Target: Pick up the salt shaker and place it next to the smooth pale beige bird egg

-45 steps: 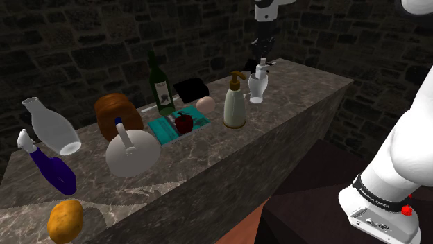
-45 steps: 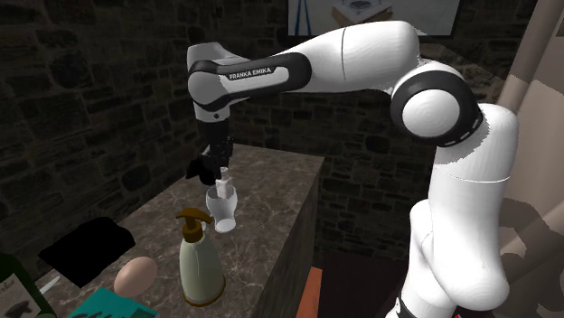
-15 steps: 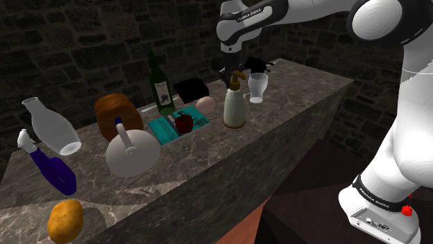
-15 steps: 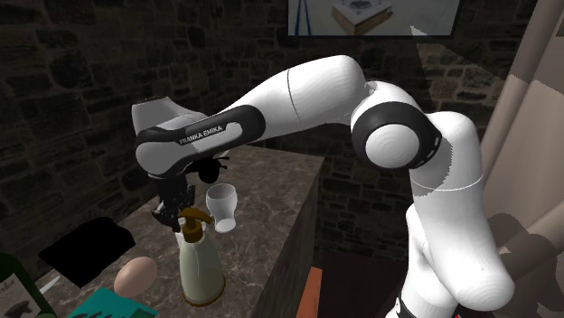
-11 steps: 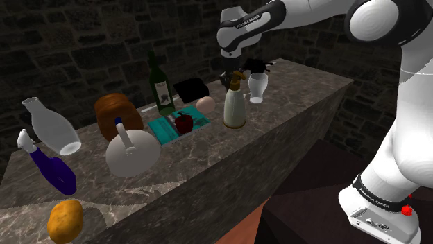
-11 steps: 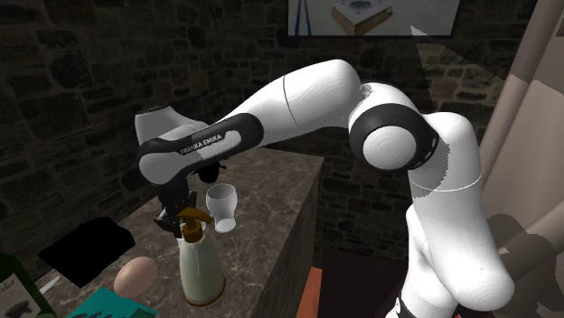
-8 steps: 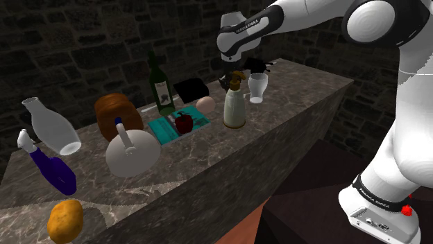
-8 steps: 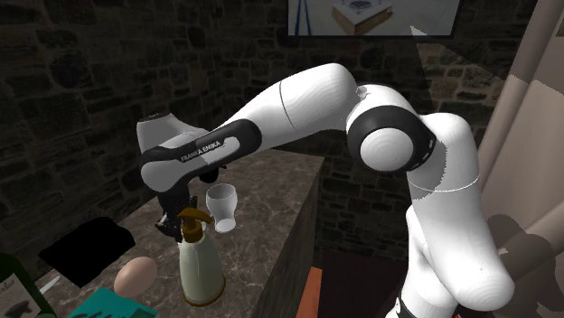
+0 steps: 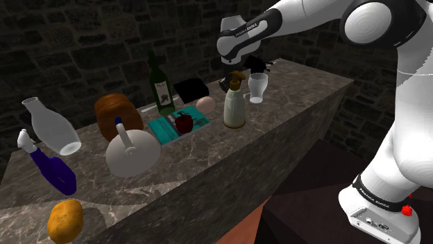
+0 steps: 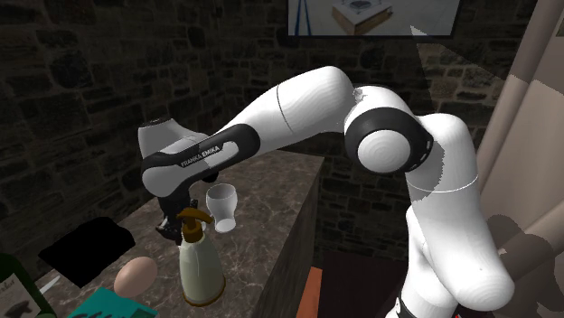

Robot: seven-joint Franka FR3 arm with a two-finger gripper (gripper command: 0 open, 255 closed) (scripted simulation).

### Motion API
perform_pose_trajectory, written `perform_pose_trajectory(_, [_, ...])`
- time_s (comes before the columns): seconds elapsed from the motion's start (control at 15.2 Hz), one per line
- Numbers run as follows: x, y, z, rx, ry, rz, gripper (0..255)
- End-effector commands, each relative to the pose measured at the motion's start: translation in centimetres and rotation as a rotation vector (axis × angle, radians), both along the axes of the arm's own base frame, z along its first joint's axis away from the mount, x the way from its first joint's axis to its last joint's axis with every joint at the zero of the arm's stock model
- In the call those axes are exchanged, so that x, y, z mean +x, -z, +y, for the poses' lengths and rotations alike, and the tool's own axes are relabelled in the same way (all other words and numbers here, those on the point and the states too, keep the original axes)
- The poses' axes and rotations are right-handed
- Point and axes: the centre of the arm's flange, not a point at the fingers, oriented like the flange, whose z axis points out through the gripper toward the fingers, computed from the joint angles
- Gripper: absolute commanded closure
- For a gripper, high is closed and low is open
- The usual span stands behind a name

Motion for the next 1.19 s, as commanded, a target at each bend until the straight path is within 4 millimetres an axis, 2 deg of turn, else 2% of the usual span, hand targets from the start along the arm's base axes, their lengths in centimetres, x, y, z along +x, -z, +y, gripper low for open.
perform_pose_trajectory(0.0, [0.0,0.0,0.0,0.000,0.000,0.000,255])
perform_pose_trajectory(0.07, [0.0,0.0,0.0,0.000,0.000,0.000,0])
perform_pose_trajectory(0.4, [0.0,0.0,0.0,0.000,0.000,0.000,0])
perform_pose_trajectory(0.66, [0.1,-5.0,0.0,0.000,0.000,0.000,0])
perform_pose_trajectory(1.12, [0.1,-5.0,0.0,0.000,0.000,0.000,0])
